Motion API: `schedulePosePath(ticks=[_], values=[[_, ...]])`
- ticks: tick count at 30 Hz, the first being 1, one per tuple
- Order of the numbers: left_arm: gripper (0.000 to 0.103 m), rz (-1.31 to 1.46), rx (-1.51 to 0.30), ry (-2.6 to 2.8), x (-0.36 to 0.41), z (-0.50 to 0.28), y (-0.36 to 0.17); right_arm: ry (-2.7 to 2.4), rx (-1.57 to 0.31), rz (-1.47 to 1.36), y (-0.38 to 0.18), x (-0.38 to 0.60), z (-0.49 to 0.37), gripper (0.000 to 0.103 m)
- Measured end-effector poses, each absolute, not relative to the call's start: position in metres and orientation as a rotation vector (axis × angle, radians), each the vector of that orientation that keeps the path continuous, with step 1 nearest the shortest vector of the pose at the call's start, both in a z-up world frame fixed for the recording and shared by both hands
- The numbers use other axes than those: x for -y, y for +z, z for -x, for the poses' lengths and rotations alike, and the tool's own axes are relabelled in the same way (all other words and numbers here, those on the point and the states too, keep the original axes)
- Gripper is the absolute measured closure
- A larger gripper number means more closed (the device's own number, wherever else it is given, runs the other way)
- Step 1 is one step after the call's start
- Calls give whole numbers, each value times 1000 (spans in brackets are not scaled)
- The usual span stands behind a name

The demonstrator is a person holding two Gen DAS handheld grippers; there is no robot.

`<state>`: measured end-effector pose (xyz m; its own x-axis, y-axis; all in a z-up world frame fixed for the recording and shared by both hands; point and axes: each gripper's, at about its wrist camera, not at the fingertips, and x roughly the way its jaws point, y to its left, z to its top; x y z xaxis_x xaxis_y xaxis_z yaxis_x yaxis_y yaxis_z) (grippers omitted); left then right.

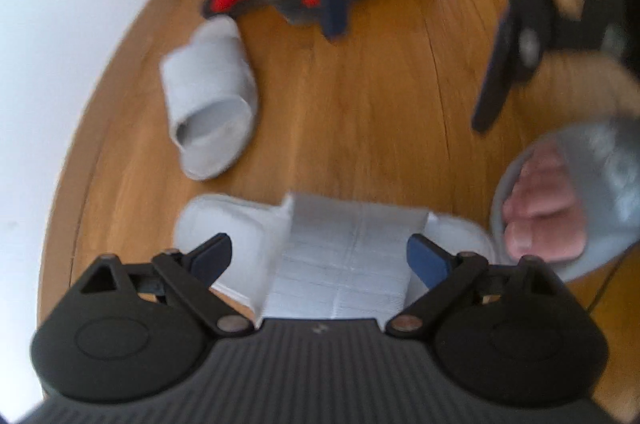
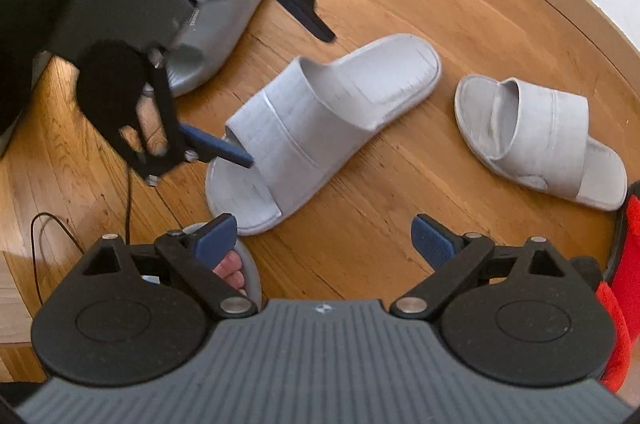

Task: Organize scattered shoes
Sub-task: 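Grasp a light grey slide's strap with the left gripper, then carry the light grey slide with the left gripper beside the NiCi slide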

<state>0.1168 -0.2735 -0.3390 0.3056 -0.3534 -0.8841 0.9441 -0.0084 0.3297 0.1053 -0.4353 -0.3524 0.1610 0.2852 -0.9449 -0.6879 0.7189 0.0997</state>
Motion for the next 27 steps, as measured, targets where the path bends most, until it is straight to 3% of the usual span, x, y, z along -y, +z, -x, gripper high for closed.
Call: schedulePosePath(ticks=[3,23,27], values=[[20,-1097,-706,-1177,265,-117,-344,724,-1227,395,-352,437,-105,8],[24,-1009,-775,-1020,187,-141,-333,861,-1151,575,-357,363,-121,8],[28,-982,-796,-990,179,-151,-330,887,-1142,590,-358,350,-126,8]])
